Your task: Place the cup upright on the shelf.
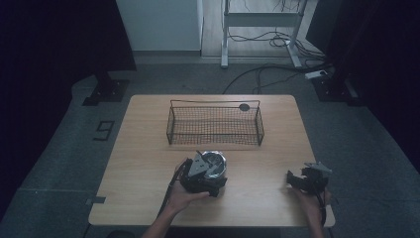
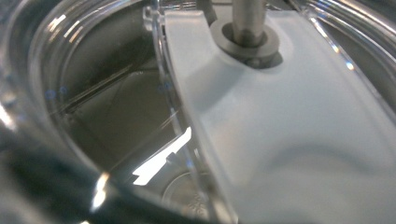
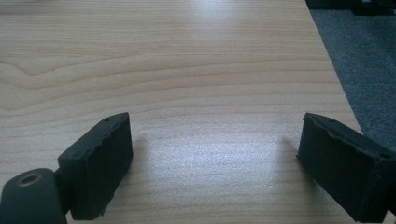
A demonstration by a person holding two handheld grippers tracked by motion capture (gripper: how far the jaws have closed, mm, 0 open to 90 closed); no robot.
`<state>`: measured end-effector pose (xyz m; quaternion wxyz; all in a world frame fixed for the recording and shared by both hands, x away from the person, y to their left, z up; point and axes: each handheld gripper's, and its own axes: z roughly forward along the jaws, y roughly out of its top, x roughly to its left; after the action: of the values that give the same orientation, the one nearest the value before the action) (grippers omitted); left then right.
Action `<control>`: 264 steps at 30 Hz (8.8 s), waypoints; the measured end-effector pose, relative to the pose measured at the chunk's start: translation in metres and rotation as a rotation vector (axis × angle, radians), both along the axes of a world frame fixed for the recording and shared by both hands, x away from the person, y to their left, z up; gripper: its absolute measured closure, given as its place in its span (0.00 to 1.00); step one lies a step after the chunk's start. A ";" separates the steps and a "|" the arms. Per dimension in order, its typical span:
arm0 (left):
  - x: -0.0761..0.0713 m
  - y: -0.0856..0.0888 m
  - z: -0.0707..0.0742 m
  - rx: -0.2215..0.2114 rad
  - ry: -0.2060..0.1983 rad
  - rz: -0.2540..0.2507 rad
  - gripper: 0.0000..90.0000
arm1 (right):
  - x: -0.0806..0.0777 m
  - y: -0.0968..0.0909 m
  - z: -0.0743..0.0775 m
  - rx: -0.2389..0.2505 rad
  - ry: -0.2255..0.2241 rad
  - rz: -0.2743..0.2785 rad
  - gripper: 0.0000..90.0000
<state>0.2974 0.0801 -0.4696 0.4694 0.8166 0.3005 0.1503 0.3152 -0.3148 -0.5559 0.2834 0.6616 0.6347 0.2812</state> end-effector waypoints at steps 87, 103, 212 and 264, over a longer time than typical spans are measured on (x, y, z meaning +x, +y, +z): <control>0.078 0.033 0.097 -0.078 -0.043 0.147 0.04 | 0.000 -0.001 0.000 -0.002 -0.006 -0.029 0.14; 0.097 0.036 0.099 -0.075 -0.043 0.187 0.04 | 0.000 -0.001 0.000 -0.002 -0.010 -0.031 0.14; 0.215 0.016 0.014 0.014 0.079 0.443 0.04 | 0.000 -0.002 0.000 -0.002 -0.010 -0.039 0.15; 0.195 0.023 0.009 -0.043 0.004 0.416 0.00 | 0.000 -0.002 0.000 -0.002 -0.010 -0.041 0.15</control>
<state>0.4927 0.1035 -0.4604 0.4449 0.7271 0.4667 0.2358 0.3147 -0.3164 -0.5559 0.2930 0.6728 0.6198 0.2780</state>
